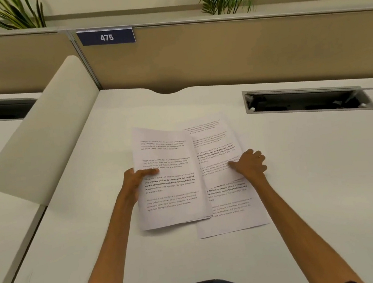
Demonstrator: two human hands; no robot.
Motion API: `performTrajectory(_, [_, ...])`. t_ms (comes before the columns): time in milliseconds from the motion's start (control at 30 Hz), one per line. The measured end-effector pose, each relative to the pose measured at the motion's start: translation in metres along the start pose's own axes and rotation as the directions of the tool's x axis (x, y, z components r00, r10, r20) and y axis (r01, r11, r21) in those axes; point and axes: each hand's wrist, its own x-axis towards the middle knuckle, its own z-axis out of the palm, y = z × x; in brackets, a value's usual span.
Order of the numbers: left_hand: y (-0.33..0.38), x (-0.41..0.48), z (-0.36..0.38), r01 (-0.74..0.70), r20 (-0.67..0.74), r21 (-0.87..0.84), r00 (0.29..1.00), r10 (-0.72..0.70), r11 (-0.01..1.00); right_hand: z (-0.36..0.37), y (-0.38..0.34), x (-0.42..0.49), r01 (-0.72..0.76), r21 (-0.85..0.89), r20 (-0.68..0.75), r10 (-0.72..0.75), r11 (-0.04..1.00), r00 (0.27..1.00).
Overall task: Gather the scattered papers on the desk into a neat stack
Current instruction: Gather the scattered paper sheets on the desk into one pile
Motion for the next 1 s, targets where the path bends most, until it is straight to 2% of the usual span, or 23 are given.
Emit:
performTrajectory(133, [0.001, -0.004, 0.006, -0.012, 0.022, 0.005, 1.0, 0.012, 1.0, 0.012, -0.007, -0.008, 0.019, 0.02, -0.071, -0.018, 1.0, 0.997])
performTrajectory(433, [-0.007, -0.004, 0.01, -0.002, 0.008, -0.005, 1.0, 0.002, 1.0, -0.002, -0.003, -0.01, -0.005, 0.128, -0.073, 0.014, 0.992, 0.997])
performTrajectory(667, [-0.015, -0.003, 0.012, 0.009, 0.002, -0.029, 1.0, -0.009, 1.0, -0.003, -0.006, -0.014, -0.05, 0.247, -0.011, 0.054, 0.968, 0.998])
performTrajectory(867, [-0.014, -0.002, 0.011, 0.008, 0.002, -0.017, 1.0, -0.008, 1.0, -0.008, -0.006, -0.013, -0.053, 0.421, 0.029, 0.044, 0.905, 0.999])
performTrajectory(1000, [-0.014, 0.0, 0.014, 0.01, 0.013, -0.007, 1.0, -0.01, 1.0, -0.02, 0.002, -0.007, -0.056, 0.4, 0.009, 0.057, 0.915, 0.998])
